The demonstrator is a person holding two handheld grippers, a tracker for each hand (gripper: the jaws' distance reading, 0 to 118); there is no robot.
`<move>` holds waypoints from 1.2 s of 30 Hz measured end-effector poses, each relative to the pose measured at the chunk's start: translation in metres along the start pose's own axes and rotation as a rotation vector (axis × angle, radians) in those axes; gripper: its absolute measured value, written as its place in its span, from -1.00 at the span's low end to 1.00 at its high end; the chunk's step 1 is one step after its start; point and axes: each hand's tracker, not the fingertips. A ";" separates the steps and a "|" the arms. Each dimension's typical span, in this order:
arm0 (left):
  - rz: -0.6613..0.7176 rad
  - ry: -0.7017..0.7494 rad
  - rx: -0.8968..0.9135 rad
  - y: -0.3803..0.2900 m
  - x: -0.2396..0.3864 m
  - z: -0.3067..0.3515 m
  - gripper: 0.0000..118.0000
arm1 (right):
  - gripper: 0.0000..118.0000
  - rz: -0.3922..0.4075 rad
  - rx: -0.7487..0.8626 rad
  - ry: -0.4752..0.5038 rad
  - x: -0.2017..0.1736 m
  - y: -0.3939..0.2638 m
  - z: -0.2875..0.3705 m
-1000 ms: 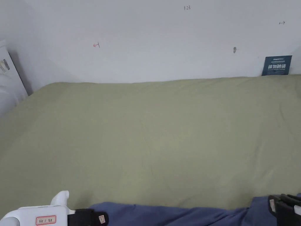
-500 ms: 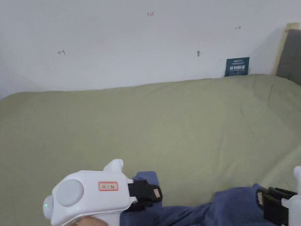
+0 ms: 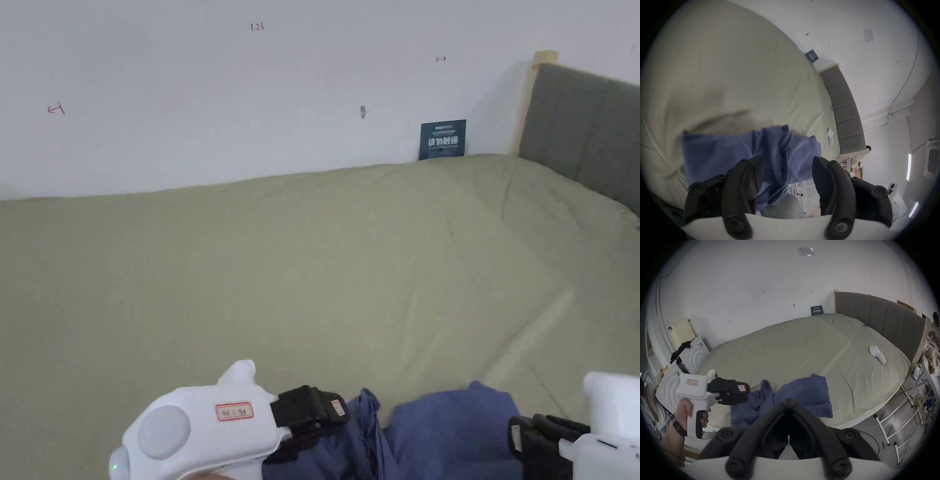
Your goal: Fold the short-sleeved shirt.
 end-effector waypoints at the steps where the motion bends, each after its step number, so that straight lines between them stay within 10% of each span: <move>1: -0.034 -0.009 0.038 -0.001 -0.002 0.009 -0.74 | -0.97 -0.003 -0.001 -0.001 0.000 -0.001 -0.001; 2: -0.056 0.050 0.066 -0.003 -0.005 0.014 -1.00 | -0.97 -0.003 -0.001 -0.002 0.000 -0.001 -0.002; 26: -0.202 0.026 -0.127 -0.115 0.015 -0.121 -1.00 | -0.97 0.016 0.003 0.015 -0.006 -0.006 0.006; 36: -0.262 0.072 -0.053 -0.047 -0.012 0.008 -1.00 | -0.97 0.050 -0.001 0.032 -0.018 0.001 0.000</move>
